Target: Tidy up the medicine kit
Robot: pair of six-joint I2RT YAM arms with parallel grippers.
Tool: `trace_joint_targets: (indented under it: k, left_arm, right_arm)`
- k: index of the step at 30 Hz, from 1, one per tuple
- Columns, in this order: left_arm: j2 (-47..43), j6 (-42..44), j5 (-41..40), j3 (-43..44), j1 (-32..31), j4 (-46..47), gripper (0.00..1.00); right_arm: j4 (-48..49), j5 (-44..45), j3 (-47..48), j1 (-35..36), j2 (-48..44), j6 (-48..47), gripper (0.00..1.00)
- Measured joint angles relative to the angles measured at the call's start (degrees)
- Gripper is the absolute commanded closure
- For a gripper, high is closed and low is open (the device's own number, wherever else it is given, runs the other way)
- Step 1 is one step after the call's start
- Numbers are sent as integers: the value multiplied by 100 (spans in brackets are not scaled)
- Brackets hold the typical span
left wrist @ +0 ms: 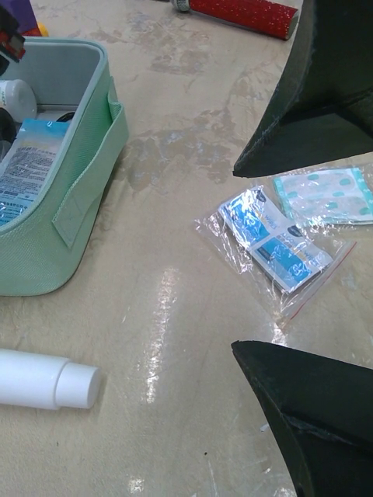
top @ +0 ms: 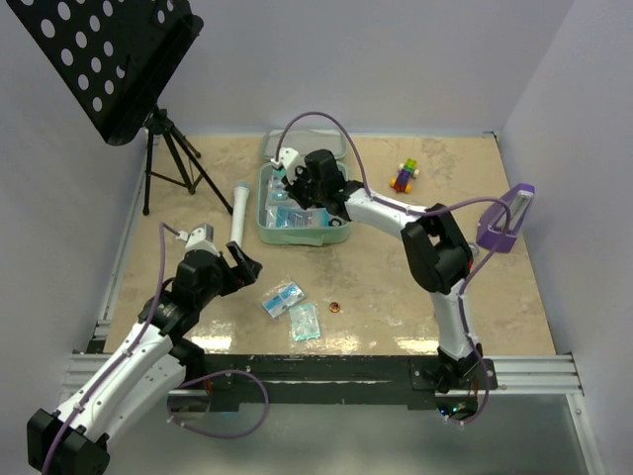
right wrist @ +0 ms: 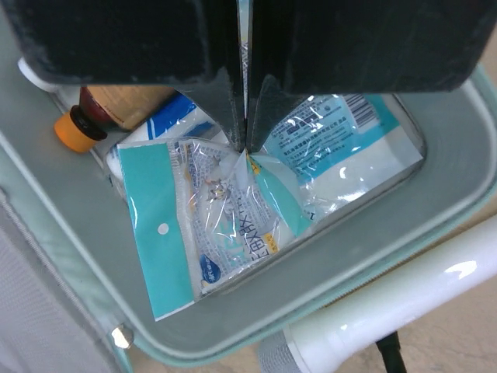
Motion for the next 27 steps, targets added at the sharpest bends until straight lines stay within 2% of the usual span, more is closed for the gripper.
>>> trace_joint_targets:
  k: [13,15,18,21,24,27]
  left_arm:
    - [24,-2,-90,0,0,-68,10]
    - [26,-2,-98,-2,0,-79,10]
    - [26,-2,-107,0,0,-79,10]
    - [26,-2,-107,0,0,-79,10]
    - [28,-2,-109,0,0,-79,10]
    - [46,-2,-114,0,0,-79,10]
  right_arm:
    - [-243,-278,466,-52,837,-31,100]
    - [-256,-284,570,-52,863,-17,93]
    - [-271,-284,734,-52,879,52,74]
    - [-271,-273,868,-52,879,133,62]
    - [-262,-247,903,-52,879,199,55]
    - [-245,-144,885,-52,870,315,52]
